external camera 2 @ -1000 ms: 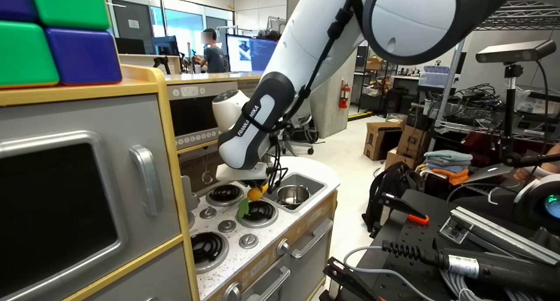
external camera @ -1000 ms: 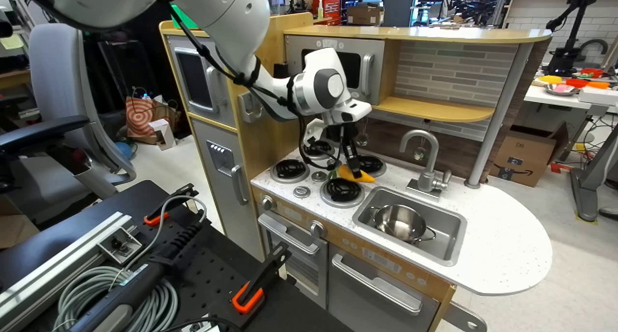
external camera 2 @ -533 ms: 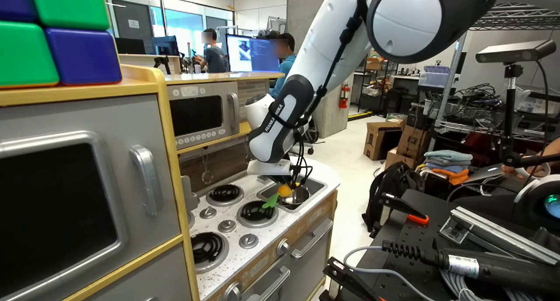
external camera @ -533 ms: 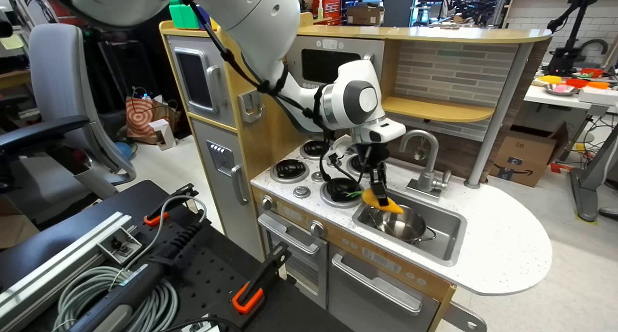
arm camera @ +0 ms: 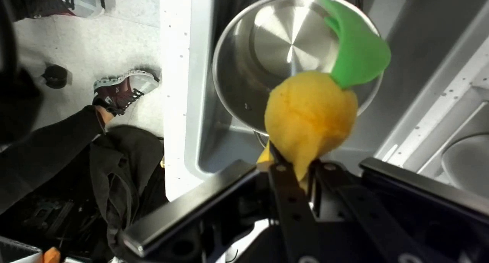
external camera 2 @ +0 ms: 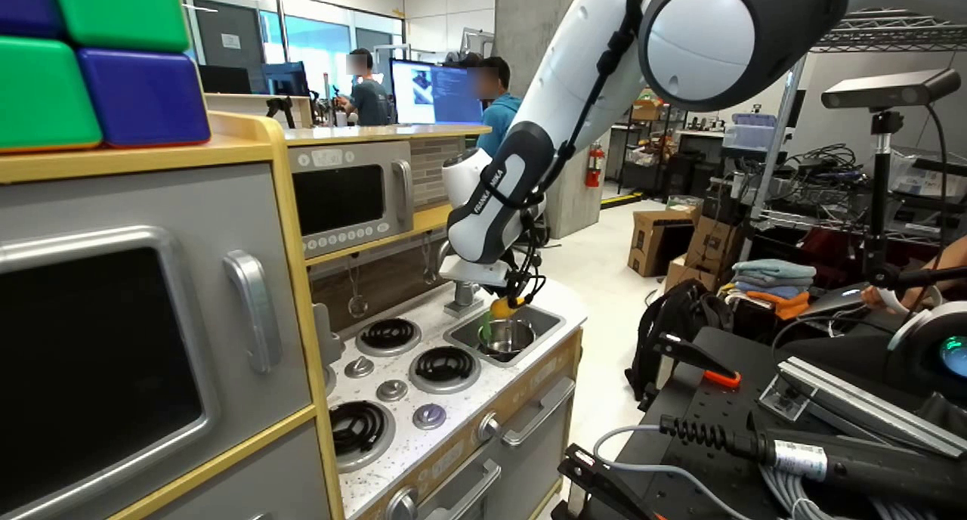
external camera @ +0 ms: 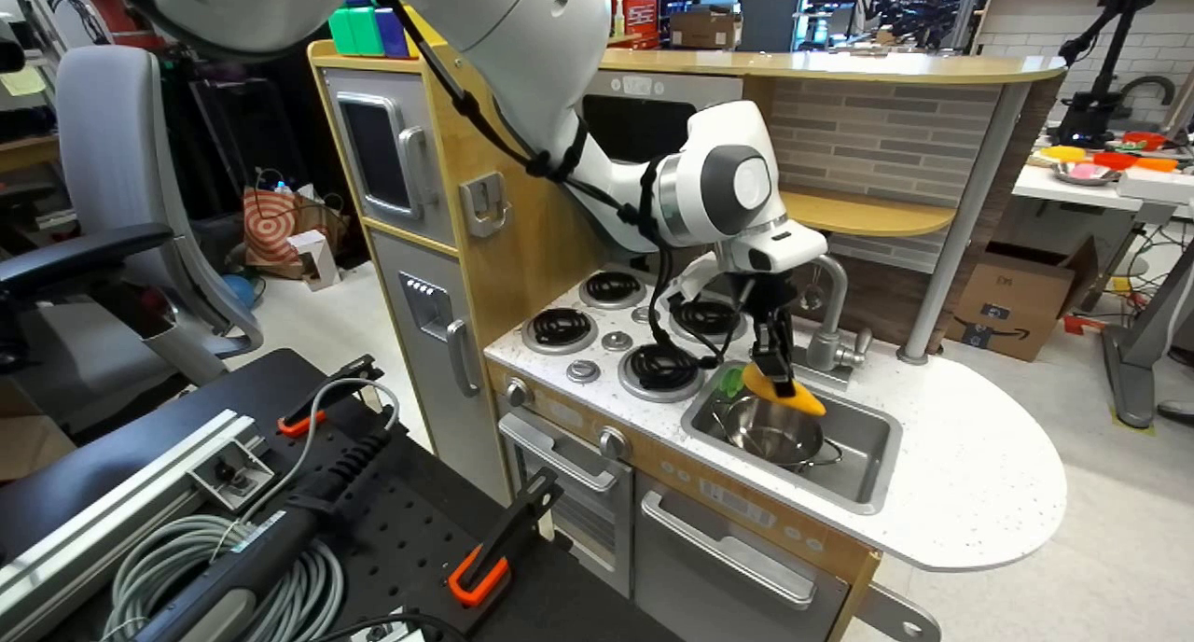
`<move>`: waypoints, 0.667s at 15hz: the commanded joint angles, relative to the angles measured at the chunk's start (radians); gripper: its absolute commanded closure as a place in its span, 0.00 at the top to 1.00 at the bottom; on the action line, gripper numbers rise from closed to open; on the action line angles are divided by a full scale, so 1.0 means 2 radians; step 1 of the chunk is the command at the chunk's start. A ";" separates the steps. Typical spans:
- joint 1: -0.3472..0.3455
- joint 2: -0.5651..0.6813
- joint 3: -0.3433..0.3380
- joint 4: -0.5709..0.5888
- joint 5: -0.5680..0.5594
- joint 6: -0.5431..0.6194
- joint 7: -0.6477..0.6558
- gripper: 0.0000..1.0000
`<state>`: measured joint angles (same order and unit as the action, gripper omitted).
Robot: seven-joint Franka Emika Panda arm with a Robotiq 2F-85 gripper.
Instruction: Put the carrot plush toy inside the pot in the sink
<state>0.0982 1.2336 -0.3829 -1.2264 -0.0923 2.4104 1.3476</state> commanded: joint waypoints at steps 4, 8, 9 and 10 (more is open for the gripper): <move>-0.004 0.007 -0.003 0.017 -0.009 0.000 0.037 0.58; -0.002 -0.013 0.007 -0.006 -0.007 -0.006 0.030 0.86; -0.002 -0.026 0.014 -0.020 -0.005 -0.010 0.019 0.95; 0.006 -0.045 0.015 -0.045 0.004 -0.006 0.005 0.99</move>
<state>0.0979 1.2310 -0.3809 -1.2250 -0.0938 2.4091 1.4003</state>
